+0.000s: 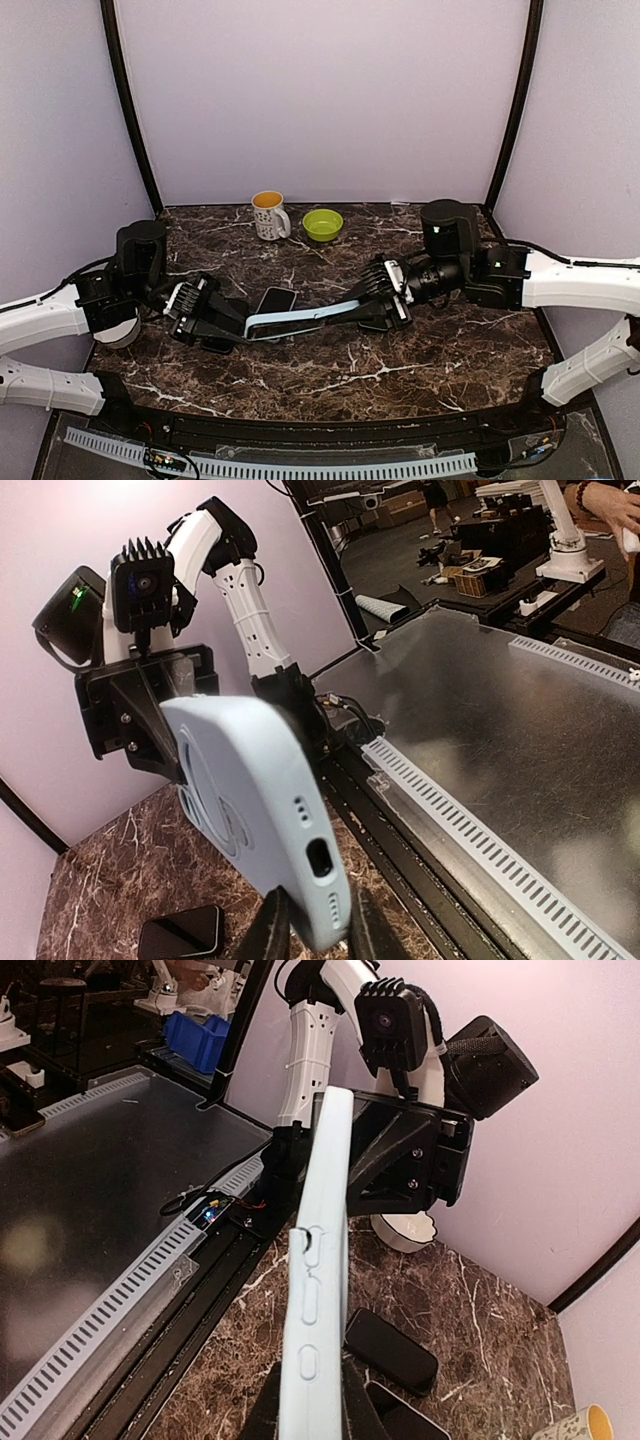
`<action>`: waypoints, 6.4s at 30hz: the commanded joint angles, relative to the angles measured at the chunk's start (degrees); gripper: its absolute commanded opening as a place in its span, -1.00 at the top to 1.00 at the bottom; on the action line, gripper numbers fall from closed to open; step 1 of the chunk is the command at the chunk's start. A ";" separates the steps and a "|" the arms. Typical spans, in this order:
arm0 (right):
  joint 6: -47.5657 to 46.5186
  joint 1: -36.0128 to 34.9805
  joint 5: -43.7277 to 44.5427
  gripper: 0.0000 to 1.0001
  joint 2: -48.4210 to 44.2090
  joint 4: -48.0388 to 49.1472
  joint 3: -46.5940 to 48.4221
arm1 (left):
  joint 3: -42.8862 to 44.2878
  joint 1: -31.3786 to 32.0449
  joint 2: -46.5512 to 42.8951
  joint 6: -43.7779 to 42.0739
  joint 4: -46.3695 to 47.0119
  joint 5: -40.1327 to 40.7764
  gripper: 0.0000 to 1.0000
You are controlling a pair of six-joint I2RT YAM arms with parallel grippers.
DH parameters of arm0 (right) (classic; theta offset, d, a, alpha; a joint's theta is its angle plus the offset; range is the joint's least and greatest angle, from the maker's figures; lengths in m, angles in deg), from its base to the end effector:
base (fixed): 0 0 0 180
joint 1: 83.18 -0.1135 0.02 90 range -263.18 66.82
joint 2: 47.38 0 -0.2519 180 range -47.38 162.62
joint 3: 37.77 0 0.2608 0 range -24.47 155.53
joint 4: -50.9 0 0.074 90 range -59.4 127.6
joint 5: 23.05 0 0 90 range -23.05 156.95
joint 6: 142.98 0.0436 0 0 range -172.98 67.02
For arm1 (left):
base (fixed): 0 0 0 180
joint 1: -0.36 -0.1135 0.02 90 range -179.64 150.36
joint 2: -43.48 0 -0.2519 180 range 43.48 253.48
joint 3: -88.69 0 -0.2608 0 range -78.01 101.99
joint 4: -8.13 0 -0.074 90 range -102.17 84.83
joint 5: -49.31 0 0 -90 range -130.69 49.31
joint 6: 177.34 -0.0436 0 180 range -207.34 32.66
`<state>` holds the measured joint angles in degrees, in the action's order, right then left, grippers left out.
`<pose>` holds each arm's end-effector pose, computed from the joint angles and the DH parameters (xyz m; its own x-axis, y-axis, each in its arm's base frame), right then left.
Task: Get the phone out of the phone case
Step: Remove the bottom left corner of the phone case, then pass from the right arm to the left
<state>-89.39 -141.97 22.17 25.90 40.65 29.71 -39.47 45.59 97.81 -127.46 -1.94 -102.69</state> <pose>0.1333 0.2792 0.2994 0.4532 -0.0650 -0.8890 -0.8559 -0.3103 -0.4137 0.1317 -0.1875 0.2863 0.4888 -0.0631 -0.8701 0.8177 -0.3145 0.4821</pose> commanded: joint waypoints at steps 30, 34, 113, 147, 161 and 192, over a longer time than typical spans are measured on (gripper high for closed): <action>-6.92 -5.18 -14.41 1.00 4.23 -16.31 8.24 | 3.21 2.40 1.46 -3.53 -10.00 -9.09 0.63; -7.10 -5.60 -14.35 1.00 4.57 -17.55 8.41 | 3.20 2.32 1.32 -3.49 -9.85 -8.64 0.63; -25.13 -7.57 27.92 1.00 -3.63 6.19 -6.06 | -3.33 1.77 -1.35 -11.96 0.09 25.14 -0.18; -23.30 -12.03 39.09 1.00 -2.23 3.60 -7.00 | -2.42 1.71 -2.62 -12.16 -1.62 24.00 -0.14; -12.00 -6.14 43.32 1.00 -8.31 15.18 -13.07 | -3.45 0.60 -8.66 -8.50 3.90 22.40 -0.04; -8.33 -6.25 31.50 1.00 -7.62 19.01 -10.24 | -3.38 0.47 -4.30 -6.12 4.51 16.64 0.04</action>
<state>-98.72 -148.37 55.96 18.66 52.74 16.37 -42.70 46.27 93.26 -134.52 1.58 -84.85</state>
